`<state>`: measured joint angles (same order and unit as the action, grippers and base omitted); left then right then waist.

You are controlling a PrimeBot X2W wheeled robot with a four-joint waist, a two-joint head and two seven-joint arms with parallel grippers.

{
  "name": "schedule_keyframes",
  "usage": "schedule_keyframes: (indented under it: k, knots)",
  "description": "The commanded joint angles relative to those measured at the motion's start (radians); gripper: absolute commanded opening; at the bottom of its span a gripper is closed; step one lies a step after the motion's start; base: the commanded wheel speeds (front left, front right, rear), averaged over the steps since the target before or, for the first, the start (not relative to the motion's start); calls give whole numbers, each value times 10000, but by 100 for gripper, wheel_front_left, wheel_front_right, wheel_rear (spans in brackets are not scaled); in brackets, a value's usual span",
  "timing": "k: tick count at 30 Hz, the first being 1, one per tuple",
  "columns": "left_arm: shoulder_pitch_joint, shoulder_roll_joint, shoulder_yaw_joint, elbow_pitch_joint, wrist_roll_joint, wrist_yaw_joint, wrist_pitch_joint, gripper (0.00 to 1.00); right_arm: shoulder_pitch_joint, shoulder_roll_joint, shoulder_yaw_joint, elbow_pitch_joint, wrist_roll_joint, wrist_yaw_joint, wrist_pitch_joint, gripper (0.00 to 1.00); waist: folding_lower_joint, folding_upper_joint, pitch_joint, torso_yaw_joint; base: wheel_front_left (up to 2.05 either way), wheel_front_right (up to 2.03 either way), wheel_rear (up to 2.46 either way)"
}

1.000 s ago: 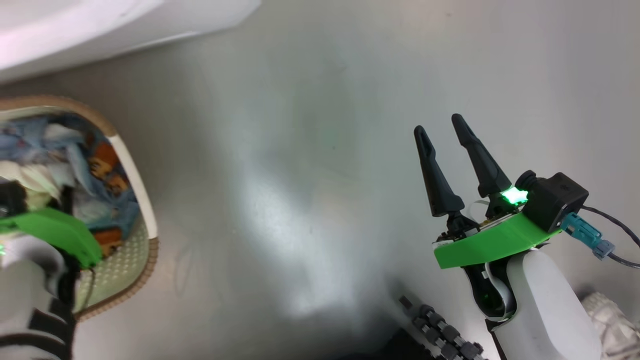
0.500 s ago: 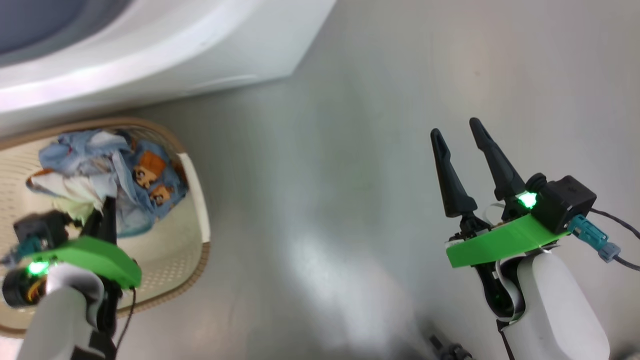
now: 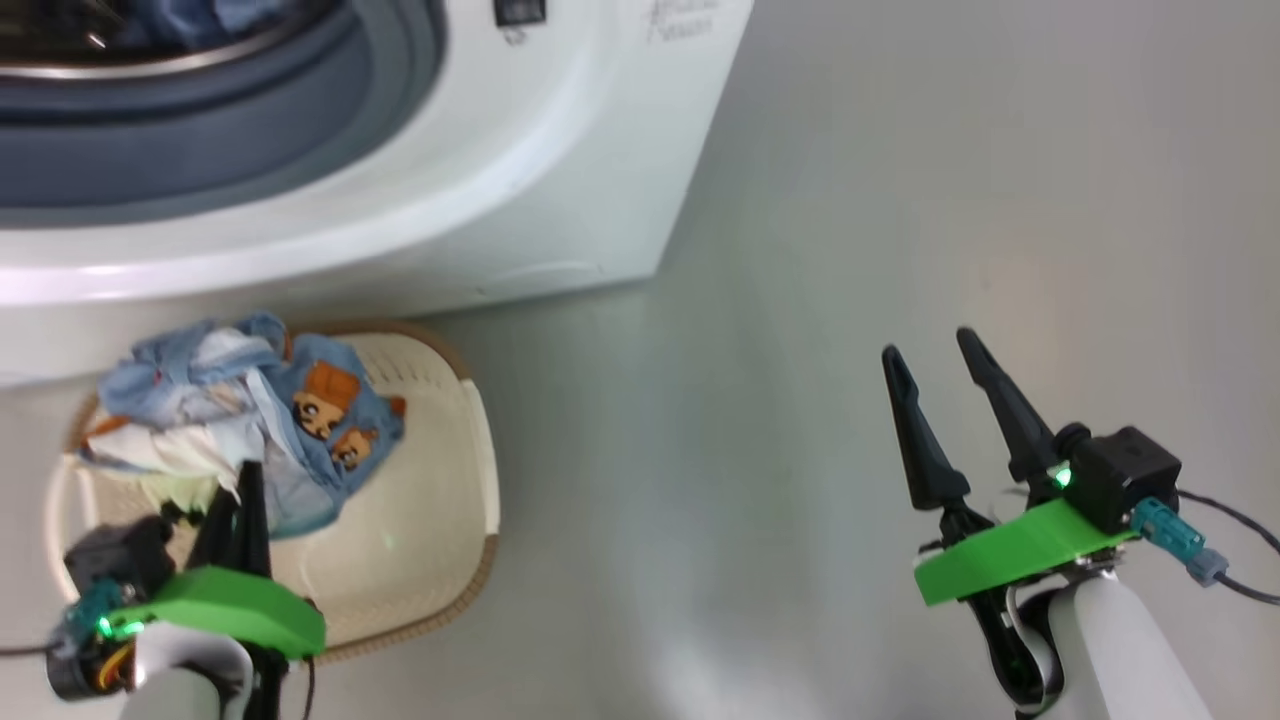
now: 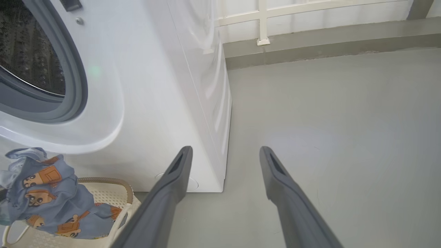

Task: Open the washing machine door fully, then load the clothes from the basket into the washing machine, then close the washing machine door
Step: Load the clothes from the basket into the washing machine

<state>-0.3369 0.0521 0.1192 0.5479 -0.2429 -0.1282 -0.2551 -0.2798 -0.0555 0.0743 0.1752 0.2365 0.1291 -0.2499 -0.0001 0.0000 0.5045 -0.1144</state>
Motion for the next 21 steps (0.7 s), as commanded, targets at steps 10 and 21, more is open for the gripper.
schedule_keyframes:
  k: [10,21]
  knots:
    - [1565,2,423,-2073,122,-10,-66,0,796,-108,188,-50,-219,16,-119,100,1,0,-2149,537,0,0,0]
    - [2727,-16,272,-3930,101,313,-66,0,1234,-157,27,-44,-334,16,-119,100,1,0,-3190,619,0,0,0]
